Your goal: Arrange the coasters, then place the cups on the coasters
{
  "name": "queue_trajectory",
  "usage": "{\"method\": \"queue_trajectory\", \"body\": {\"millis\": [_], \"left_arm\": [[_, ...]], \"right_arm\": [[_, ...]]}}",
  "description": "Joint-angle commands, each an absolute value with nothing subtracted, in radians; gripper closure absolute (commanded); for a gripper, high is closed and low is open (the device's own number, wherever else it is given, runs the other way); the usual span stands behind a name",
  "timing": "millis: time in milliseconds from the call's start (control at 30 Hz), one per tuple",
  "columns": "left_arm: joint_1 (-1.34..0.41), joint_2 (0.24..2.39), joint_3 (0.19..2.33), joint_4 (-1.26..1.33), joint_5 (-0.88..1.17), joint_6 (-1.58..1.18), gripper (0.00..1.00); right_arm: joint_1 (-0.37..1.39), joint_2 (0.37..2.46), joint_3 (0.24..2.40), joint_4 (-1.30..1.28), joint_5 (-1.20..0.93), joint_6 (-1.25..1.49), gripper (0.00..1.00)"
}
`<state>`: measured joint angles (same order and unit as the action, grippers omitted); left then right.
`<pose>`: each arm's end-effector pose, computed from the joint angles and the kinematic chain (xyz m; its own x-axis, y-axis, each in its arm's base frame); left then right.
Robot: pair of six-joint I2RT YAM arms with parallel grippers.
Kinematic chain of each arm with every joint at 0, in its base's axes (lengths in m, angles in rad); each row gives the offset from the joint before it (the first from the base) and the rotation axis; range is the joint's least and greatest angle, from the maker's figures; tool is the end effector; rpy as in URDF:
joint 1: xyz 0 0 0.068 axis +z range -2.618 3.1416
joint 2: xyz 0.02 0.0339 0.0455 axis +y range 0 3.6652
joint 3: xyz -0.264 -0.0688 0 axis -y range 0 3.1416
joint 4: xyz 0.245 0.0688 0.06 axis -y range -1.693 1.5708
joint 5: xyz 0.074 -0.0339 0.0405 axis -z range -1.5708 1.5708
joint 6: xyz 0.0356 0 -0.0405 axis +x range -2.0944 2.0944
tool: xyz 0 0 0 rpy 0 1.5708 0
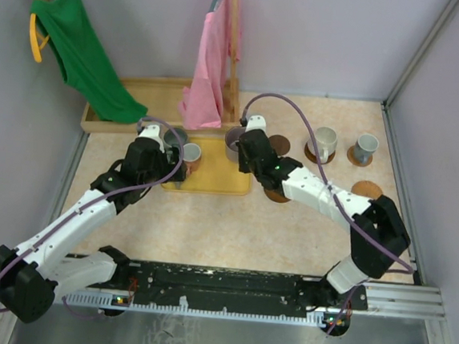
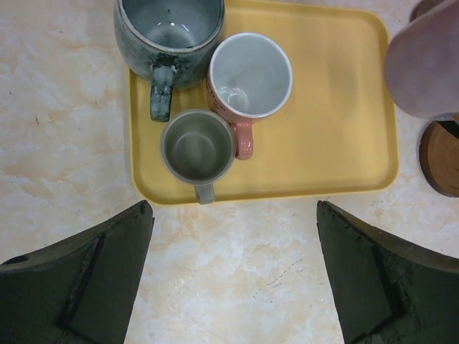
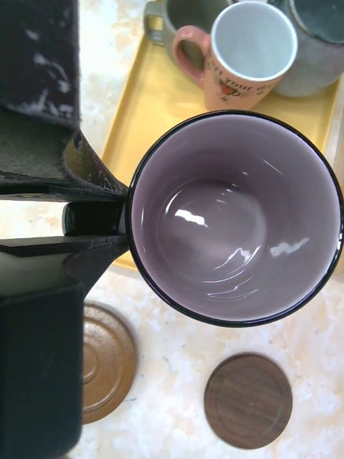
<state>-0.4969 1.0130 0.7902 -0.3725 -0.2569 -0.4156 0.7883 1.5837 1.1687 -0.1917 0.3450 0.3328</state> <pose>0.1997 -0.0980 0.2811 -0.5625 -0.1392 -0.8150 0.0536 0.9775 -0.2039 0.2624 0.2469 0.2723 -0.5340 -0.1010 -0.8395 -0.3143 0.9454 0.0861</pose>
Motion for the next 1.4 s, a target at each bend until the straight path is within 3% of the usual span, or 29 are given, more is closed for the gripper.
{"method": "queue_trajectory", "body": {"millis": [0,567,833,1367], "left_arm": [[-0.492,1.018,0.789,-0.332,-0.237,-0.419,0.00],[-0.491,1.025,0.762,-0.283,-0.193,-0.418,0.00],[-0.491,1.022,0.750,-0.264,-0.166,-0.416,0.00],[-0.497,0.976,0.720,-0.248,-0.155,-0.402,0.00]], "right_arm": [[0.772,1.416,1.127,-0.149,0.381,0.299,1.00],[0.620,1.000,0.811,-0.235,0.422,0.237,1.00],[0.453,0.861,0.711,-0.314,0.411,0.260,1.00],[0.301,0.840,0.676,-0.368,0.537,0.294,1.00]]}}
